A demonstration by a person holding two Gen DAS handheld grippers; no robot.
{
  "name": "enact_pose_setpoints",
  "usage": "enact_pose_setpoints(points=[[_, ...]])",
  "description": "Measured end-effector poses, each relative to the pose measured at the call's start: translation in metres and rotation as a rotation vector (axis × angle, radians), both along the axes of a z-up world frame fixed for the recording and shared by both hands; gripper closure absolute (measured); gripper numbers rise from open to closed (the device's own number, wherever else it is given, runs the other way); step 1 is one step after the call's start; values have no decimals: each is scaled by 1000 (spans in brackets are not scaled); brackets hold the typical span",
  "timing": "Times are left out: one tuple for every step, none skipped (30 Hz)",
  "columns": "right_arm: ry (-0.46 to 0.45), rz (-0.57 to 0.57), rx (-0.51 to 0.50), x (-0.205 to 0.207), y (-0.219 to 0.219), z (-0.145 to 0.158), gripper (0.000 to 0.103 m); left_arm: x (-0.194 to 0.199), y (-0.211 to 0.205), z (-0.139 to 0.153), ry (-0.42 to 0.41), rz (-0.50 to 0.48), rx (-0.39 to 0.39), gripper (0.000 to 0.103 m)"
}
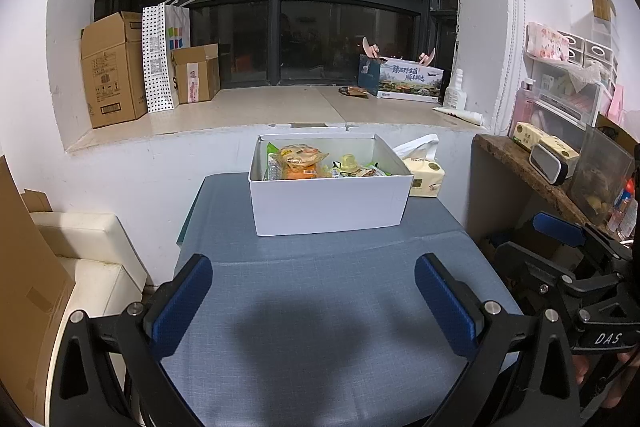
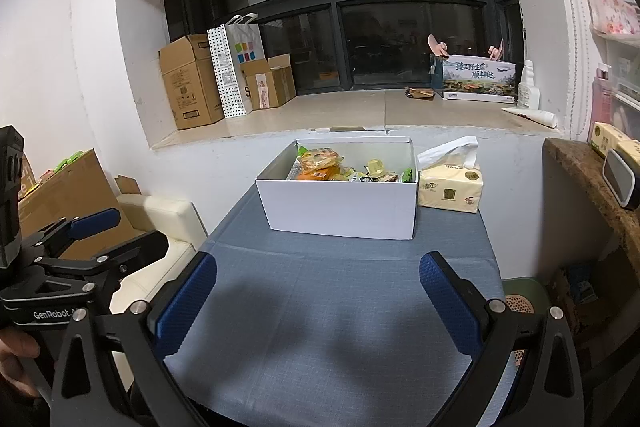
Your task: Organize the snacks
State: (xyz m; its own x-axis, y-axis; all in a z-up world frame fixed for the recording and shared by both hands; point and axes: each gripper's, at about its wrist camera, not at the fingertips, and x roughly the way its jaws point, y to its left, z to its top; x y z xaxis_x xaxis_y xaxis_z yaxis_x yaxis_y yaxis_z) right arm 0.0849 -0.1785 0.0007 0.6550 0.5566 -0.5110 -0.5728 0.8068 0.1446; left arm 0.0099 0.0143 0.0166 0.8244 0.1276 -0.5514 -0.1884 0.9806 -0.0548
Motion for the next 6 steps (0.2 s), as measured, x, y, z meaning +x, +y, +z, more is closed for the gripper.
enact_pose_setpoints(points=[[0,1,1,0,0,0,0,0,0,0,0,-1,-1,0],[1,1,1,0,0,0,0,0,0,0,-1,-1,-2,0],[2,0,1,1,0,0,0,0,0,0,-2,-2,-4,0],[2,1,1,0,0,0,0,0,0,0,-4,-3,-6,0],[4,2,0,-1,0,-1,0,-1,-1,0,-5,-3,-8,0],[4,2,0,-1,1,-1,0,-1,-2,0,-5,-3,-9,0]])
